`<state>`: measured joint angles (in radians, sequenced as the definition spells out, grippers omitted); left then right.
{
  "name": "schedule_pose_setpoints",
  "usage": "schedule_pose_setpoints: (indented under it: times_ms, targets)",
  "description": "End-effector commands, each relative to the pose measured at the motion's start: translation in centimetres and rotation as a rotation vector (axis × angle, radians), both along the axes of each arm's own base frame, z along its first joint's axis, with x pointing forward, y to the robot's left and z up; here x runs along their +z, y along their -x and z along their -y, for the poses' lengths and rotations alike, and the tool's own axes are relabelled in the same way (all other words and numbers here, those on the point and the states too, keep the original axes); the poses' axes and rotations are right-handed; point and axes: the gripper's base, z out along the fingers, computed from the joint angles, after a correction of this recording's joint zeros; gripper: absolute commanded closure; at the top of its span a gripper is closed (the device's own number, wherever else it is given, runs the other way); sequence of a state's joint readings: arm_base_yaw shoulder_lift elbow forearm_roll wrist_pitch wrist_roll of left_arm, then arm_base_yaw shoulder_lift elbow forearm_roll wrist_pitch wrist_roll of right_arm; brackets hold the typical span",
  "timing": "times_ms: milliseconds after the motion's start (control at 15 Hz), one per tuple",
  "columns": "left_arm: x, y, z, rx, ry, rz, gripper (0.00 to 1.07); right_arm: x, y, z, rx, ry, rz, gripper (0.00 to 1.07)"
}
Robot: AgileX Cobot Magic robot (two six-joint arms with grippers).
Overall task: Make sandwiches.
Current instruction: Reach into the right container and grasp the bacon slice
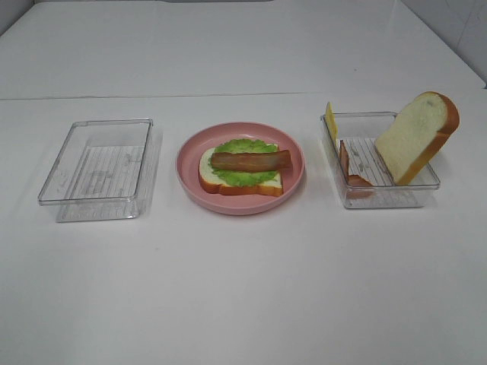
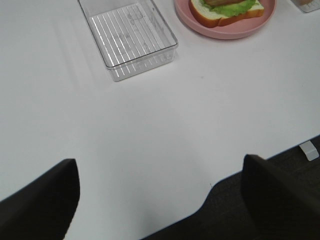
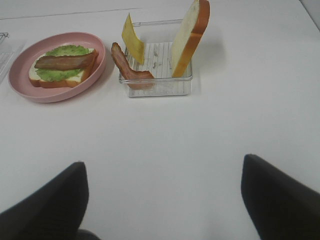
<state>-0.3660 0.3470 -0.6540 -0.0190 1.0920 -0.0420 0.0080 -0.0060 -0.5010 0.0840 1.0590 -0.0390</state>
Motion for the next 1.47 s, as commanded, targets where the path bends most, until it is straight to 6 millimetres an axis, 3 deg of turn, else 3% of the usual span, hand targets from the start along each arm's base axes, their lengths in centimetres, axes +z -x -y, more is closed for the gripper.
schedule_pose_setpoints:
  times_ms: [67, 200, 400, 667, 867, 1200, 1267, 1467]
  targets:
    - [-1.6, 1.7, -0.3, -0.055, 0.015, 0.083, 0.23, 0.0, 0.0, 0.0, 0.002, 0.002, 0.01, 0.29]
    - [-3.1, 3.4, -0.8, -0.079, 0.049, 0.156, 0.23, 0.0, 0.0, 0.0, 0.002, 0.002, 0.01, 0.29]
    - [-3.5, 4.7, -1.2, -0.082, 0.078, 0.249, 0.23, 0.0, 0.0, 0.0, 0.001, 0.003, 0.013, 0.29]
    - [-3.5, 4.8, -1.3, -0.081, 0.078, 0.256, 0.24, 1.7, -0.3, -0.3, 0.01, -0.054, 0.124, 0.29]
    - [-3.5, 4.8, -1.3, -0.081, 0.079, 0.257, 0.24, 2.9, -4.4, -1.0, 0.027, -0.173, 0.071, 0.29]
    - [-3.5, 4.7, -1.3, -0.081, 0.078, 0.256, 0.24, 4.0, -11.0, -1.1, 0.037, -0.139, -0.178, 0.29]
    - [-3.5, 4.7, -1.3, -0.081, 0.078, 0.256, 0.24, 4.9, -15.1, -1.2, 0.058, -0.117, -0.297, 0.29]
    - [-3.5, 4.7, -1.3, -0.081, 0.078, 0.256, 0.24, 5.7, -21.0, -1.6, 0.099, -0.131, -0.505, 0.29]
